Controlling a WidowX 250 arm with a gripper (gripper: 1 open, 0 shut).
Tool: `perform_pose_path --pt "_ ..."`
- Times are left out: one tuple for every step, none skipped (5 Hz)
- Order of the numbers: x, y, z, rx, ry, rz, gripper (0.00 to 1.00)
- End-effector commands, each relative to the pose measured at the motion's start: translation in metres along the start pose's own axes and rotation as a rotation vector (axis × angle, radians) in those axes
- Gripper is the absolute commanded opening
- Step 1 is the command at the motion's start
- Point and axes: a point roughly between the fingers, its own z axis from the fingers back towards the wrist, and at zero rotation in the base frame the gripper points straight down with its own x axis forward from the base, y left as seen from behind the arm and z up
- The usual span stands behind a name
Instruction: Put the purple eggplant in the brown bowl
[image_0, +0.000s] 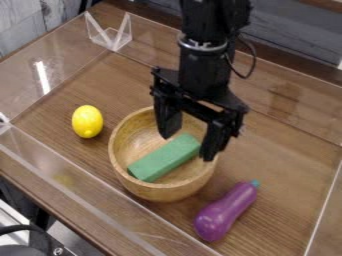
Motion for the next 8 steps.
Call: perform_pose_path --pt "-0.007 -0.013 0.002 -0.013 -0.05 -0.019 1.0" --pt "-0.015 -0.024 -0.01 -0.02 -0.061 -0.038 1.0" --pt "-0.019 -0.033 -0.021 -0.022 -0.068 -0.056 1.0" --pt "-0.016 -0.037 -0.034 -0.026 -0.083 -0.058 1.0" --pt "-0.011 -0.04 -0.048 -0.034 -0.086 -0.058 1.0" --pt "-0.007 -0.041 -0.063 -0.044 -0.082 -0.057 1.0" --pt "-0.002 -0.042 -0.071 -0.052 -0.077 -0.054 1.0" --pt "0.001 -0.042 -0.075 -0.058 -0.076 -0.051 1.0"
